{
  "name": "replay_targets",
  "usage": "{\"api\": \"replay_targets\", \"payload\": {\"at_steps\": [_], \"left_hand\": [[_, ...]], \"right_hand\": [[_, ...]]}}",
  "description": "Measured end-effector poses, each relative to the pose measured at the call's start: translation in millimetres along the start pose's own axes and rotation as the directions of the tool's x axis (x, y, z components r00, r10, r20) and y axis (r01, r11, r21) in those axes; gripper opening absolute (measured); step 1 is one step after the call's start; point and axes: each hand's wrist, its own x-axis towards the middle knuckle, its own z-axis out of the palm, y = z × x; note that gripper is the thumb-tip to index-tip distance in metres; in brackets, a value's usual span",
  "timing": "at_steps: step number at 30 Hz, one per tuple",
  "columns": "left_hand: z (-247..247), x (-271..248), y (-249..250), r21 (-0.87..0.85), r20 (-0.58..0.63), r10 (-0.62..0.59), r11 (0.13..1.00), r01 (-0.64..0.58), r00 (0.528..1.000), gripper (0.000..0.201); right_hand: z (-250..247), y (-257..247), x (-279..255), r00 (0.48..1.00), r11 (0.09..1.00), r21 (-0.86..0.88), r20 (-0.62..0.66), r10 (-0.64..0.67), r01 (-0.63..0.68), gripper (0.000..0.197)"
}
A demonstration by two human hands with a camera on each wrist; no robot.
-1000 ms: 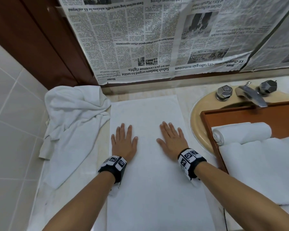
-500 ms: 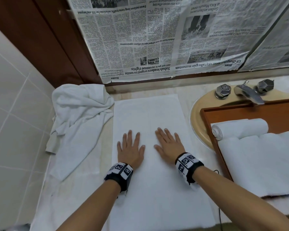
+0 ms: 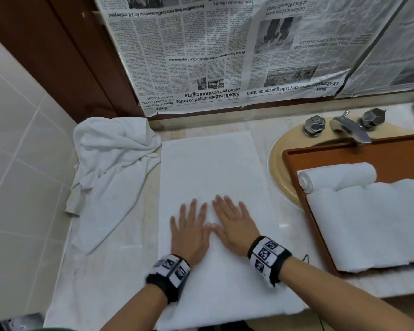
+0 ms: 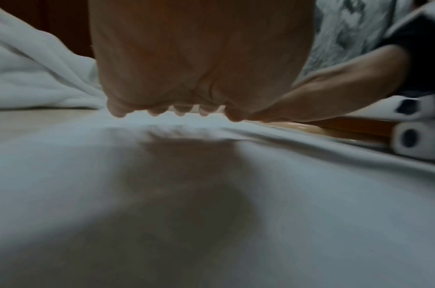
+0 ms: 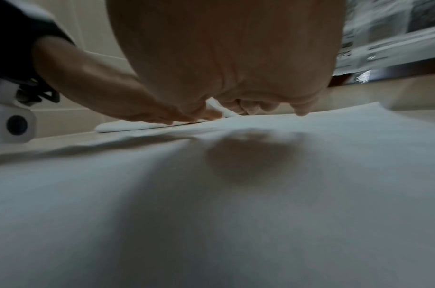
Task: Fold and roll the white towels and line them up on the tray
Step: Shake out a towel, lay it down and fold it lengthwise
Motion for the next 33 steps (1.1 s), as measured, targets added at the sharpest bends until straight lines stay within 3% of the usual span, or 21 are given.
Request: {"api": "replay_targets", "payload": {"at_steps": [4,9,11,14,16,21,27,29,33], "left_hand": [[9.8,-4.1,-3.1,0.045,0.039,-0.052,0.998,0.05,0.998,0.068],[-3.7,-6.5,-38.5,0.006,0.035,-0.244,0.97,0.244,0.969,0.059],[-8.9,-2.4,-36.6,0.007,0.021,-0.222,0.975,0.222,0.975,0.06],[-12.7,18.6,-12.7,0.052,0.005,-0.073,0.996,0.072,0.997,0.069],[-13.8,36.6,5.1,0.054,0.03,-0.016,0.998,0.015,0.999,0.062],[-21.5,76.6,3.1,0.047,0.041,-0.05,0.998,0.048,0.998,0.056],[-39.4,103.7,-24.8,0.05,-0.002,-0.157,0.986,0.157,0.988,0.06],[-43.0,116.7,-17.9,0.033,-0.025,-0.162,0.986,0.163,0.986,0.061],[-41.0,145.8,7.0,0.056,-0.029,-0.053,0.997,0.055,0.998,0.059]], "right_hand": [[9.7,11.3,-4.5,0.997,0.996,-0.043,0.029,0.077,-0.075,0.08],[-7.3,49.3,-14.1,0.961,0.962,-0.021,0.046,0.272,-0.271,0.066],[-11.4,46.4,-11.4,0.97,0.971,-0.014,0.041,0.239,-0.239,0.069],[-10.6,23.7,7.6,0.997,0.997,-0.034,0.034,0.075,-0.074,0.084],[-10.3,12.9,24.4,0.999,0.999,-0.044,0.05,0.015,-0.013,0.085],[-27.8,33.6,58.2,0.997,0.996,-0.082,0.061,0.038,-0.033,0.06],[-62.9,93.0,81.0,0.971,0.973,-0.018,0.054,0.232,-0.232,0.062],[-66.4,90.5,93.7,0.98,0.981,-0.014,0.049,0.193,-0.192,0.062],[-60.3,62.3,122.6,0.997,0.998,-0.068,0.077,0.01,-0.004,0.061]]}}
